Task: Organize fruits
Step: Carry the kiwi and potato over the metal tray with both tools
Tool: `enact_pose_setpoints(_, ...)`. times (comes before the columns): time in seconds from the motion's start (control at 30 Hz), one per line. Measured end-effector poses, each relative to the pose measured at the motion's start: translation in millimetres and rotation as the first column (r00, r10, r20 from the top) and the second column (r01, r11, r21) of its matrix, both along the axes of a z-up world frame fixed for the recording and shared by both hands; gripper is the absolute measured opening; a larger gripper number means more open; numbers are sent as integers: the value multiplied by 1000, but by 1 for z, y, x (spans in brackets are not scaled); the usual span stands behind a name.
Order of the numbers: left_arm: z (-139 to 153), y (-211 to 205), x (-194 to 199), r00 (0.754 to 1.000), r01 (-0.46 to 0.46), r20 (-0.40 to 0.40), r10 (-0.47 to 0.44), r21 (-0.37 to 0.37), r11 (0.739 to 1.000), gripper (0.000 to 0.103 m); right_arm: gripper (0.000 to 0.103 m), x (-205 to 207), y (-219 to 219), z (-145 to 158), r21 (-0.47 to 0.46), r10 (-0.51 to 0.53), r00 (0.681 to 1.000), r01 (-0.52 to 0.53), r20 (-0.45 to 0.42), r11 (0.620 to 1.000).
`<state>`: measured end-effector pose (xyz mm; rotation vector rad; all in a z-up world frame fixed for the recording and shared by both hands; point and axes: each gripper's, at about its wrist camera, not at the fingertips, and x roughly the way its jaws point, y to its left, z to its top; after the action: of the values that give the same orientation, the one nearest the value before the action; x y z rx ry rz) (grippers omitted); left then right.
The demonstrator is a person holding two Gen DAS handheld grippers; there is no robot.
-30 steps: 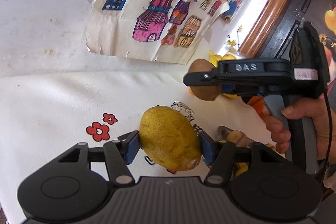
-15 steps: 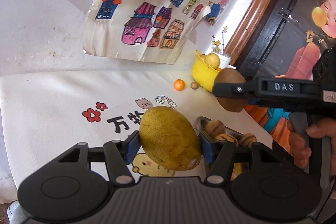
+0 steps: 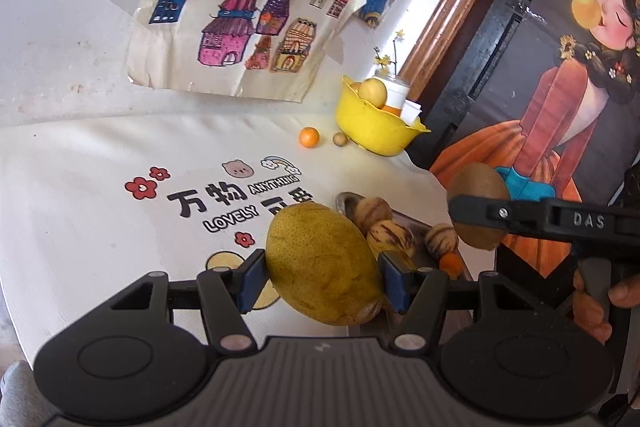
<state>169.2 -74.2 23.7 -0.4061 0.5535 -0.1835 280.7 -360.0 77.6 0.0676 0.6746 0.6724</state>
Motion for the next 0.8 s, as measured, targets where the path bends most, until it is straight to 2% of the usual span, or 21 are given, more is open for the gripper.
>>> enact_pose_setpoints(0.43, -4, -43, -5, 993, 114, -9, -114, 49, 992, 64, 56, -30, -56, -34, -24, -99, 995, 98, -17, 995)
enact_pose_setpoints(0.53, -7, -56, -5, 985, 172, -12, -171, 70, 983, 64, 56, -29, -64, -43, -23, -111, 994, 110, -26, 994)
enact_pose_setpoints(0.6, -10, -63, -3, 977, 212, -21, -211, 54, 976, 64, 56, -26, -70, -49, -23, -120, 992, 119, -36, 993)
enact_pose_setpoints(0.8, -19, -80, 1, 962, 270, -54, -267, 74, 960, 64, 56, -21, -76, -64, -58, -126, 992, 124, -33, 991)
